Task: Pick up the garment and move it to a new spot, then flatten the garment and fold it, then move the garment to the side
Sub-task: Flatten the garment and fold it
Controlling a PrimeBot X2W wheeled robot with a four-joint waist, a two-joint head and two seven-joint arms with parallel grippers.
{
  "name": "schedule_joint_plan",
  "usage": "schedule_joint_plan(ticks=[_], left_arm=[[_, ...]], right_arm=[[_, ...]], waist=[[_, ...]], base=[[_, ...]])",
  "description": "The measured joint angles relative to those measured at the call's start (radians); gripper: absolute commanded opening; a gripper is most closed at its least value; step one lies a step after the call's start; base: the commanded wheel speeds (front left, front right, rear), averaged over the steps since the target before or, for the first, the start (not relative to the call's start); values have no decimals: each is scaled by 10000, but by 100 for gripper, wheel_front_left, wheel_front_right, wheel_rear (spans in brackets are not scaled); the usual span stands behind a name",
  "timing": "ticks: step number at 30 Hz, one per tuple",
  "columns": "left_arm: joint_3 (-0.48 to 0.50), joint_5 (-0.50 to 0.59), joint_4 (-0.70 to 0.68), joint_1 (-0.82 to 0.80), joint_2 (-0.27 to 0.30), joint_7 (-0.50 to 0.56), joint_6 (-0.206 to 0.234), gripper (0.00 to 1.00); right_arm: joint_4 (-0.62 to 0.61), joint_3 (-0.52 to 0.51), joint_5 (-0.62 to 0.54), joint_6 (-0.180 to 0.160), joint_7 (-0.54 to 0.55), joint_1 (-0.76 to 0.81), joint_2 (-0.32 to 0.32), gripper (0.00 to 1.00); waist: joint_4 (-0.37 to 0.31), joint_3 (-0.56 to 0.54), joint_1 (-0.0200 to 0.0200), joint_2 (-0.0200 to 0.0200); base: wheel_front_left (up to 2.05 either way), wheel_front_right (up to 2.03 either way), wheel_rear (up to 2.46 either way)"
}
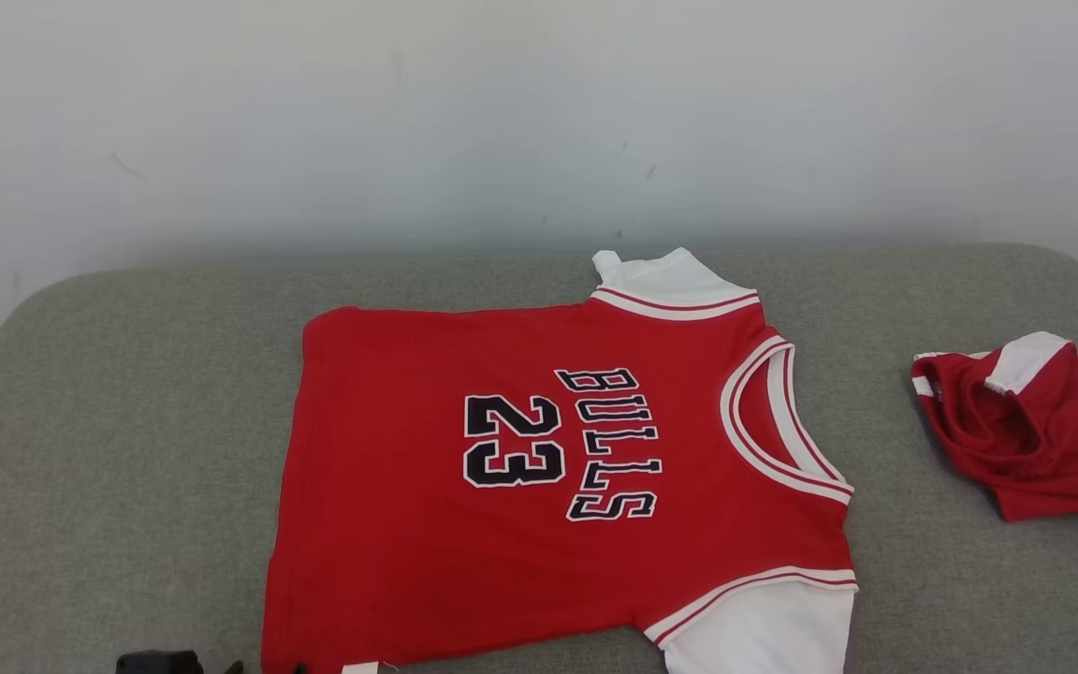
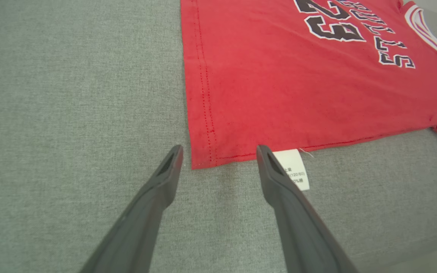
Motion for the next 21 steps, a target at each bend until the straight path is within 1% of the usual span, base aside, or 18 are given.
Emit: schedule_joint_plan(ticks=[3,11,21], left_arm=[[-29,-69,435,-312,-4,176,-163,100],[-205,-161,1204,-690,-146,447,-345,100],[-320,-163,1960,-1389,-236,468,-508,100]], right_arm=[[130,161,-86,0,224,-193,79,100],[631,232,-104,0,671,-413,178,100],[861,207,-161,-13,934,-650,351,100]], waist=[[20,78,0,0],[49,224,0,0],[-38,491,0,0]], base=[[0,0,0],[0,0,0],[0,0,0]])
